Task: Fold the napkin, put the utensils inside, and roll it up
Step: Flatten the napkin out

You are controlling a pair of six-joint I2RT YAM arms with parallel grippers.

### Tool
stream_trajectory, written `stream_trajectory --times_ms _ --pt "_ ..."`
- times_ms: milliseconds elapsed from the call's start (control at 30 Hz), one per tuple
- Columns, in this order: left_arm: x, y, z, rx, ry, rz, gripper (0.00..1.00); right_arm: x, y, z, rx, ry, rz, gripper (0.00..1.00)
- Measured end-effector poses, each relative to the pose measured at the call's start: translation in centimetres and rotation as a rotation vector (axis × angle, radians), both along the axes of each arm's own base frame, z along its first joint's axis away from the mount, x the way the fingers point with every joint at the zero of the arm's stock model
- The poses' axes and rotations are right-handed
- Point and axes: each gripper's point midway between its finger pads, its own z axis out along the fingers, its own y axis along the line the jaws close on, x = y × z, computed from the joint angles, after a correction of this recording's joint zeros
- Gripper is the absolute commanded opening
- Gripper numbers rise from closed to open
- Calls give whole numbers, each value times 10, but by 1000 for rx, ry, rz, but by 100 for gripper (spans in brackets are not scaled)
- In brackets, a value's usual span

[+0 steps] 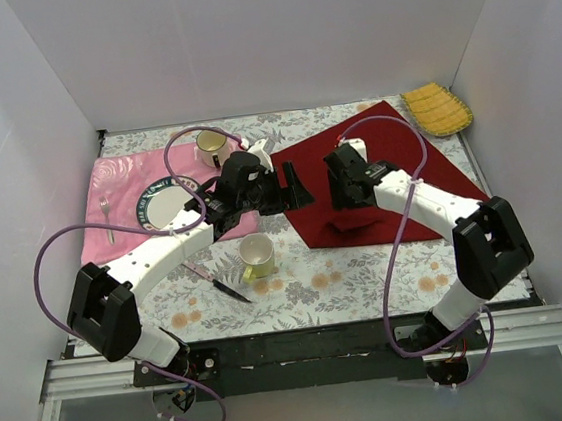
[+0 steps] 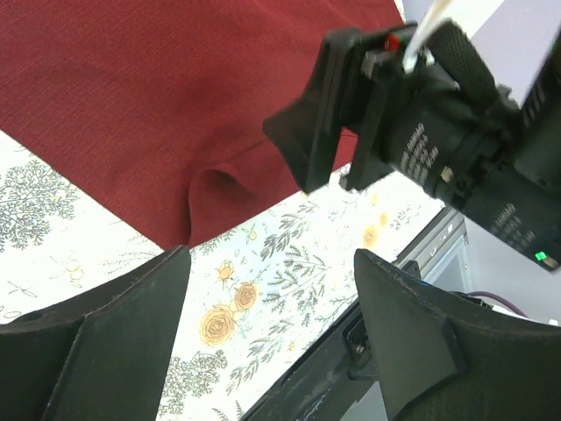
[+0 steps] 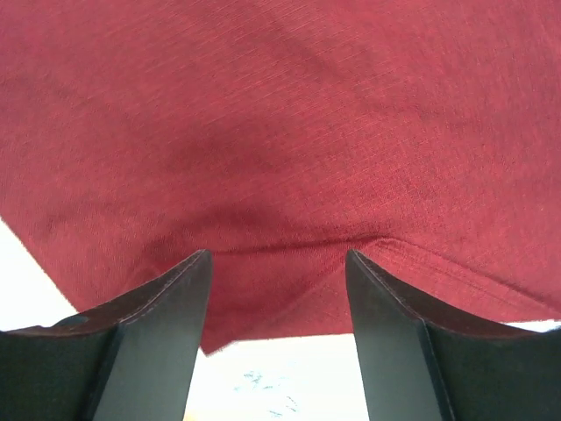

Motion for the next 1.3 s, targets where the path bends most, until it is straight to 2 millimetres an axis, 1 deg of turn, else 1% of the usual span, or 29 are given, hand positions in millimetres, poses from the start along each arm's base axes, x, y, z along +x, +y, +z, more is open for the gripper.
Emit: stream_trajectory --times_ms 67,133,267,333,500,700,900,1000,1067,1100,1167,1200,1267,1300 --pt "0 0 0 2 0 2 75 -6 4 0 3 14 46 71" --pt "0 1 0 2 0 2 75 -21 5 -5 15 35 84 72" --pt "0 0 0 1 1 1 75 -59 4 -16 77 71 163 72" --pt "-1 0 0 -2 2 -3 75 -67 5 -19 97 81 195 73" --pt "-2 -2 2 -11 5 -10 75 -61 18 -25 114 86 256 78" --pt "-2 -2 2 -13 6 -11 76 -53 28 -35 117 115 267 78" --pt "-3 -2 2 -14 7 -15 76 -43 36 -34 87 68 344 76" --pt "-3 -3 2 -15 8 -17 76 -41 36 -47 3 69 398 71" --pt "-3 -3 2 -16 8 -18 76 -44 36 -58 -57 87 440 67" --pt "-3 -3 2 -16 8 -18 76 -46 36 -62 -91 94 459 60" --pt "-6 1 -4 8 24 -21 76 -46 33 -68 -148 99 480 49" --pt "-6 2 -6 14 30 -20 76 -45 30 -68 -170 95 476 40" --pt "-7 2 -7 17 33 -21 76 -41 24 -66 -213 79 470 36" --pt "-7 3 -7 19 36 -21 76 -39 22 -64 -232 68 464 29"
